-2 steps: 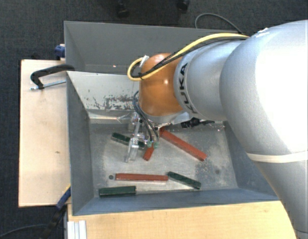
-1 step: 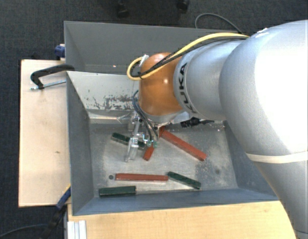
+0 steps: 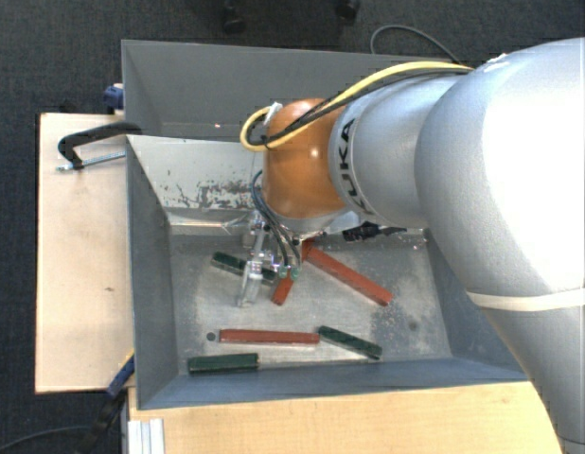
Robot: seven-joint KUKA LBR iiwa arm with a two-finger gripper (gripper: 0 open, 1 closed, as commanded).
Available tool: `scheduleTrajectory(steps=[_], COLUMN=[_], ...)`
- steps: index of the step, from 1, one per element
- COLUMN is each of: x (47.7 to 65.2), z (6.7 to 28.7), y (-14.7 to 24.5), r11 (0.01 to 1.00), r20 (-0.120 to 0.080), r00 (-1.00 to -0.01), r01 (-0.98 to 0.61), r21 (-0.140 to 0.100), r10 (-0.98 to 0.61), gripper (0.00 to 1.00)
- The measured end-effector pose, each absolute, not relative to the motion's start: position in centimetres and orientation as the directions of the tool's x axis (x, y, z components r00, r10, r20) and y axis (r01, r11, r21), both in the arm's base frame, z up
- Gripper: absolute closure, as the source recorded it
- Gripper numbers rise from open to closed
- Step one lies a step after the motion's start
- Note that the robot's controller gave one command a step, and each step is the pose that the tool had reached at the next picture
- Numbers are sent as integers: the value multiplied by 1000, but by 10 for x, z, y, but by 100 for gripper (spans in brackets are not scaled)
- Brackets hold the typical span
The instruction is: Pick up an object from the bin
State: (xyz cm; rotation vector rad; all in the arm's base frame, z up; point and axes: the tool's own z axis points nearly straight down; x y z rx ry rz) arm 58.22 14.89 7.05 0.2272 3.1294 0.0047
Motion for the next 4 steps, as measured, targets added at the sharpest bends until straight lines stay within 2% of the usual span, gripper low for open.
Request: scheduleTrajectory(steps=[1, 2, 3, 4], x=[583, 583, 584, 587], z=[72, 72, 73, 177], y=[150, 150, 151, 152], r11=[989, 989, 989, 990], r20=[-4, -3, -4, -12], r00=[-989, -989, -989, -990], r01=[145, 145, 145, 144], r21=[3, 3, 3, 7], r10=[145, 145, 145, 144], gripper=[0, 100, 100, 100])
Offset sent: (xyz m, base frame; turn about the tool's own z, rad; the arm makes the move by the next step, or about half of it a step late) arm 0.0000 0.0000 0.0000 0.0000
